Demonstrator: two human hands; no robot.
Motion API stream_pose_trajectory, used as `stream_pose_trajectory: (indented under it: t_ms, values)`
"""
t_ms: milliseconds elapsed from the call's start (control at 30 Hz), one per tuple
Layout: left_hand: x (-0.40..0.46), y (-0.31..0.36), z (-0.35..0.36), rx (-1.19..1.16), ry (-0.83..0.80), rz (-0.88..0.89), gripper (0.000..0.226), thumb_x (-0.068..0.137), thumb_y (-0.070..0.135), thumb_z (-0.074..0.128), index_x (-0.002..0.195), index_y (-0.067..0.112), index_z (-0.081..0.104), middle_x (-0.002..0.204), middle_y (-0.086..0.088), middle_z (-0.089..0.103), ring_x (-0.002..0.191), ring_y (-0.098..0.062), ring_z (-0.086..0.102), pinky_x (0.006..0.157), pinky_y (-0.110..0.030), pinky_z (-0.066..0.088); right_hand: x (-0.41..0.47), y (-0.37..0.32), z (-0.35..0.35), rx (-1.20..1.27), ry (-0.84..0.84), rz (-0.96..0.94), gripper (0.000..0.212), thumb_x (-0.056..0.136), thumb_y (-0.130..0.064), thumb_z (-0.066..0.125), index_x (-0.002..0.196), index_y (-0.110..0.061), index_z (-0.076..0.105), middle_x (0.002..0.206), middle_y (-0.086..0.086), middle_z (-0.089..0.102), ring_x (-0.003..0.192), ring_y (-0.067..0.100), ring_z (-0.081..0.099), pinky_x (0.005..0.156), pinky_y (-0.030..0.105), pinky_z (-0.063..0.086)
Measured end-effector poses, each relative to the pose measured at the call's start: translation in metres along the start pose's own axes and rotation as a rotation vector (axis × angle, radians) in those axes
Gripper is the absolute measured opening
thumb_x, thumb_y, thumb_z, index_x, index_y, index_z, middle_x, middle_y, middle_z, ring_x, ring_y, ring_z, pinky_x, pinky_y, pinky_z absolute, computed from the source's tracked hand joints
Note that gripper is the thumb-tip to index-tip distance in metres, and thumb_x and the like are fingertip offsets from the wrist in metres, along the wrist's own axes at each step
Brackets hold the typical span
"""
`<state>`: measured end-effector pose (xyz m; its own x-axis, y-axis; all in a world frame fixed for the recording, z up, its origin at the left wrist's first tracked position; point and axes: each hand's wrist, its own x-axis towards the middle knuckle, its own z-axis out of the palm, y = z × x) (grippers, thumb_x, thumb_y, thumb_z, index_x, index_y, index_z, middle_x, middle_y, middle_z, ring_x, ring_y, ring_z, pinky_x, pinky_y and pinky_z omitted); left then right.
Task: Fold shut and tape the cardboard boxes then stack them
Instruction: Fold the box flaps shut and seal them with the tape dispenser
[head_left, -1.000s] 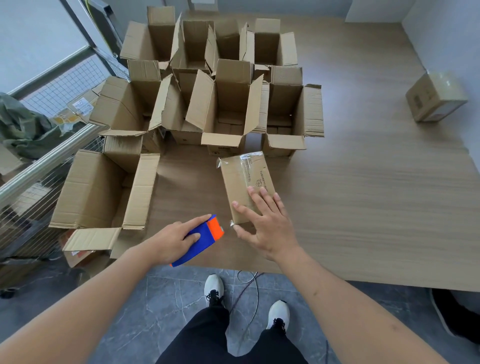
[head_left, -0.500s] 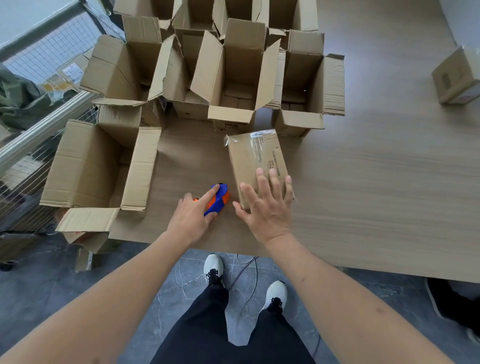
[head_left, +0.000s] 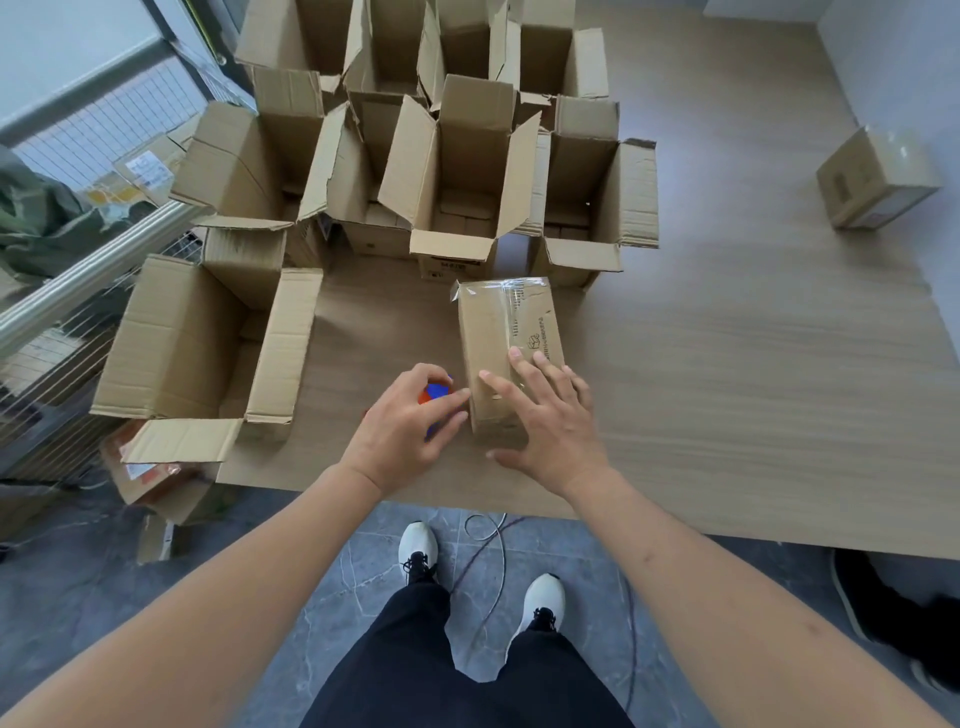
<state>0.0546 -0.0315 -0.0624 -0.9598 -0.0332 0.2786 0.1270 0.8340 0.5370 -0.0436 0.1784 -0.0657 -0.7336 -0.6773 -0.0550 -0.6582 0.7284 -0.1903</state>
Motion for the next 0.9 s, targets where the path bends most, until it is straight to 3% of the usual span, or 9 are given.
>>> stream_pose_trajectory:
  t_ms: [167, 333, 500, 667, 767, 833, 900]
  values:
    - [0.004, 0.016, 0.017, 0.033, -0.028, 0.142, 0.019, 0.089, 0.021, 0.081, 0.105, 0.01, 0.08, 0.127, -0.015, 0.066, 0.124, -0.034, 0.062, 0.097, -0.042, 0.056, -0.013, 0.012, -0.003, 0.043, 0.038, -0.048, 0.105, 0.071, -0.061, 0.078, 0.16, -0.033, 0.027, 0.167, -0.011, 0.025, 0.153, 0.017, 0.025, 0.118, 0.04, 0.024]
    - [0.001, 0.019, 0.034, 0.025, 0.065, 0.125, 0.015, 0.088, 0.009, 0.08, 0.103, 0.005, 0.08, 0.13, -0.015, 0.069, 0.125, -0.029, 0.065, 0.091, -0.042, 0.061, -0.009, 0.019, -0.003, 0.075, 0.039, -0.108, 0.08, 0.092, -0.043, 0.065, 0.161, -0.027, 0.028, 0.168, -0.011, 0.023, 0.153, 0.016, 0.025, 0.121, 0.038, 0.021]
    - [-0.002, 0.004, 0.034, -0.041, 0.039, 0.141, 0.026, 0.086, 0.002, 0.08, 0.112, 0.004, 0.078, 0.136, -0.015, 0.065, 0.129, -0.031, 0.061, 0.098, -0.044, 0.058, -0.002, 0.035, -0.011, 0.103, 0.065, -0.228, 0.078, 0.087, -0.026, 0.074, 0.157, -0.024, 0.039, 0.164, -0.008, 0.033, 0.149, 0.018, 0.036, 0.116, 0.037, 0.031]
    - [-0.001, 0.006, 0.033, -0.05, 0.008, 0.096, 0.031, 0.084, 0.0, 0.081, 0.114, 0.005, 0.078, 0.138, -0.013, 0.064, 0.131, -0.03, 0.059, 0.1, -0.045, 0.056, -0.006, 0.062, -0.017, 0.388, 0.068, -0.295, 0.058, 0.088, -0.01, 0.079, 0.142, -0.007, 0.058, 0.153, 0.009, 0.05, 0.144, 0.027, 0.045, 0.119, 0.041, 0.036]
    - [0.002, 0.011, 0.027, -0.014, -0.047, 0.102, 0.026, 0.084, 0.016, 0.084, 0.108, 0.007, 0.079, 0.136, -0.013, 0.065, 0.13, -0.027, 0.061, 0.103, -0.045, 0.054, -0.018, 0.079, -0.02, 0.421, 0.185, -0.253, 0.039, 0.084, -0.014, 0.083, 0.121, -0.006, 0.074, 0.134, 0.012, 0.065, 0.123, 0.032, 0.062, 0.103, 0.044, 0.052]
    - [0.011, 0.014, 0.021, 0.03, -0.06, 0.092, 0.027, 0.085, 0.035, 0.082, 0.096, 0.011, 0.079, 0.126, -0.01, 0.068, 0.115, -0.023, 0.064, 0.106, -0.045, 0.051, -0.023, 0.082, -0.022, 0.428, 0.252, -0.191, 0.03, 0.082, -0.017, 0.086, 0.11, -0.008, 0.079, 0.117, 0.009, 0.07, 0.105, 0.031, 0.064, 0.089, 0.044, 0.057]
    - [0.024, 0.021, 0.019, 0.044, -0.058, 0.076, 0.028, 0.088, 0.041, 0.078, 0.095, 0.013, 0.077, 0.114, -0.004, 0.066, 0.097, -0.02, 0.061, 0.101, -0.044, 0.052, -0.024, 0.081, -0.023, 0.44, 0.292, -0.148, 0.023, 0.081, -0.014, 0.085, 0.103, -0.007, 0.08, 0.105, 0.008, 0.07, 0.094, 0.031, 0.064, 0.081, 0.044, 0.057]
